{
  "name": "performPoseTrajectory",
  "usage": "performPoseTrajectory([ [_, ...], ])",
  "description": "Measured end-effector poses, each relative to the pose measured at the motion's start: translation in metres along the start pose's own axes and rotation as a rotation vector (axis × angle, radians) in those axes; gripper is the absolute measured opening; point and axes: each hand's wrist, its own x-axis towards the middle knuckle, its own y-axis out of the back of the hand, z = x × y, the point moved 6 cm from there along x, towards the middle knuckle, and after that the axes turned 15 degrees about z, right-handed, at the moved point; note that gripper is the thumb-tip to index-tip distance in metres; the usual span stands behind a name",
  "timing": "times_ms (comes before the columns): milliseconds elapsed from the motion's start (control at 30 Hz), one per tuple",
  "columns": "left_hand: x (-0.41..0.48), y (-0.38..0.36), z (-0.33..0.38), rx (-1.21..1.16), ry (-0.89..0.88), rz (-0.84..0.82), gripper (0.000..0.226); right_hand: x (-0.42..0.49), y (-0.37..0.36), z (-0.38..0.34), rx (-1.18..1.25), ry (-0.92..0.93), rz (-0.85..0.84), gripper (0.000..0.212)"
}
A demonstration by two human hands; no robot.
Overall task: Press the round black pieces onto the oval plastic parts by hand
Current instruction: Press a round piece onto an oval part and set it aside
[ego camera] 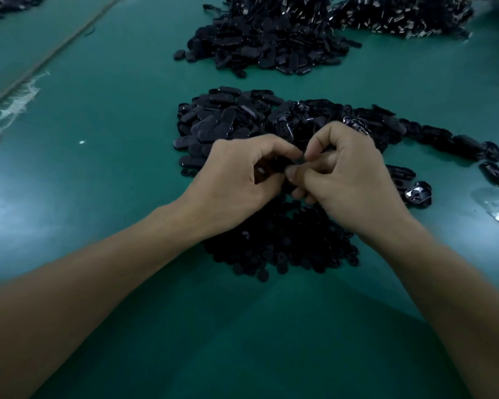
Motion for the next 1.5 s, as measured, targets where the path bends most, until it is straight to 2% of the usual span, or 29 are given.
performPoseTrajectory([
  [200, -0.003, 0.004, 0.006, 0.101, -0.107, 0.109, 0.025, -0.009, -0.002, -0.013, -0.177, 0.206, 0.054, 0.023],
  [500, -0.003, 0.007, 0.001, 0.173, -0.103, 0.160, 0.024, -0.013, -0.010, -0.013, -0.184, 0.277, -0.030, 0.026],
  [667, -0.003, 0.009, -0.004, 0.119, -0.033, 0.182, 0.028, -0.007, -0.005, -0.011, -0.170, 0.323, 0.084, 0.014],
  [767, -0.004, 0.007, -0.004, 0.056, -0.036, 0.166, 0.031, -0.002, -0.002, -0.009, -0.227, 0.362, 0.099, 0.017],
  [967, -0.004, 0.007, -0.014, -0.088, 0.106, 0.144, 0.029, 0.000, -0.006, -0.002, -0.061, 0.255, 0.020, 0.018],
  [1100, -0.003, 0.009, -0.019, -0.120, 0.154, 0.183, 0.022, 0.002, -0.004, -0.001, -0.032, 0.221, 0.038, 0.021],
  [1500, -0.001, 0.003, -0.027, -0.328, 0.282, 0.088, 0.027, 0.004, -0.006, 0.008, 0.024, 0.133, 0.002, 0.015],
])
